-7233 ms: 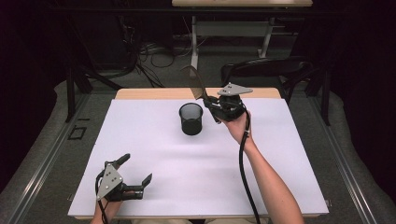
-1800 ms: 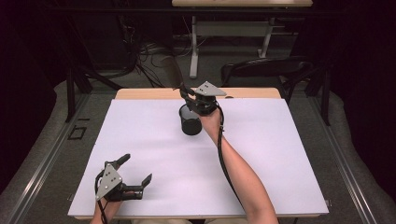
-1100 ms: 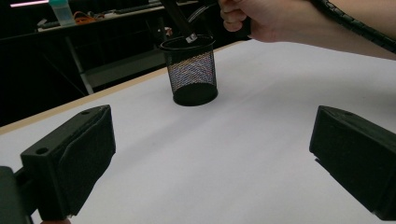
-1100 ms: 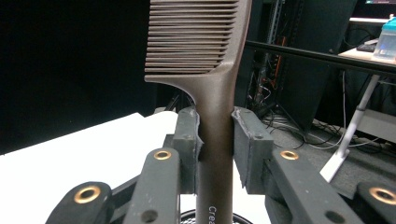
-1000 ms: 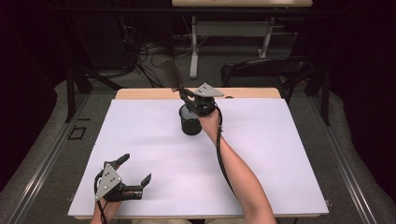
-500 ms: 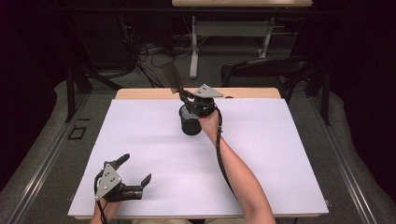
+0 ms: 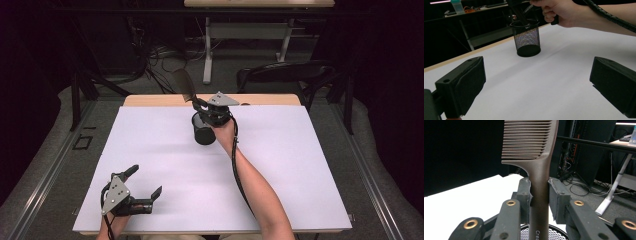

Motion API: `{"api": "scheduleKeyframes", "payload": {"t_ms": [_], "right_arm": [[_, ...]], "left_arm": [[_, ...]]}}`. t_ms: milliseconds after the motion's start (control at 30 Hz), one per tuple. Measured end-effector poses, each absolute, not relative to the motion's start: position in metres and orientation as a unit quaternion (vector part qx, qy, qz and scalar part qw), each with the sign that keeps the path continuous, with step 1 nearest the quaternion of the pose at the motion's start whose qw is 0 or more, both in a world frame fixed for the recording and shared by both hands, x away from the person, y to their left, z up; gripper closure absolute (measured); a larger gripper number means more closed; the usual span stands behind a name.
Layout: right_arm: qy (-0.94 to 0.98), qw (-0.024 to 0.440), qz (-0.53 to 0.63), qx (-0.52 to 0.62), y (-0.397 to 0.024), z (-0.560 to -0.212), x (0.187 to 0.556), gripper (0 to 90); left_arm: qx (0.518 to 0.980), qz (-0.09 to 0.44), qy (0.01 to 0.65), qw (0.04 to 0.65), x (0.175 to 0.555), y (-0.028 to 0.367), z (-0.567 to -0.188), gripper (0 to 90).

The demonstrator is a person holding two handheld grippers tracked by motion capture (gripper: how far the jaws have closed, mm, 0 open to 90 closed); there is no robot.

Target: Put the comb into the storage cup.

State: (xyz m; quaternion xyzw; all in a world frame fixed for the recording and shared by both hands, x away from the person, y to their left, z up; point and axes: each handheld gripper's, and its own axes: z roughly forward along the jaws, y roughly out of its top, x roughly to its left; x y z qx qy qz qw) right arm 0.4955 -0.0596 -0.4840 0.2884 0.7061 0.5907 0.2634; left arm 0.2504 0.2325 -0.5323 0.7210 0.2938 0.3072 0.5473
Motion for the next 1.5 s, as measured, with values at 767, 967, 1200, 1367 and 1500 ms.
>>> {"api": "scheduleKeyframes", "payload": {"t_ms": [767,967,1200,1367,1500], "right_arm": [[0.712,0.256,0.586,0.289,-0.062,-0.493,0.496,72.5],[0.714,0.256,0.584,0.29,-0.063,-0.495,0.495,72.5],[0.715,0.256,0.582,0.29,-0.065,-0.495,0.495,72.5],[0.719,0.257,0.579,0.288,-0.065,-0.496,0.494,72.5],[0.718,0.256,0.579,0.291,-0.067,-0.497,0.494,72.5]], "left_arm": [[0.721,0.306,0.294,0.548,0.251,0.232,-0.532,0.3],[0.721,0.305,0.293,0.548,0.251,0.232,-0.533,0.3],[0.722,0.305,0.293,0.548,0.25,0.232,-0.532,0.3],[0.722,0.306,0.292,0.548,0.25,0.231,-0.532,0.3],[0.721,0.306,0.292,0.548,0.25,0.232,-0.532,0.3]]}}
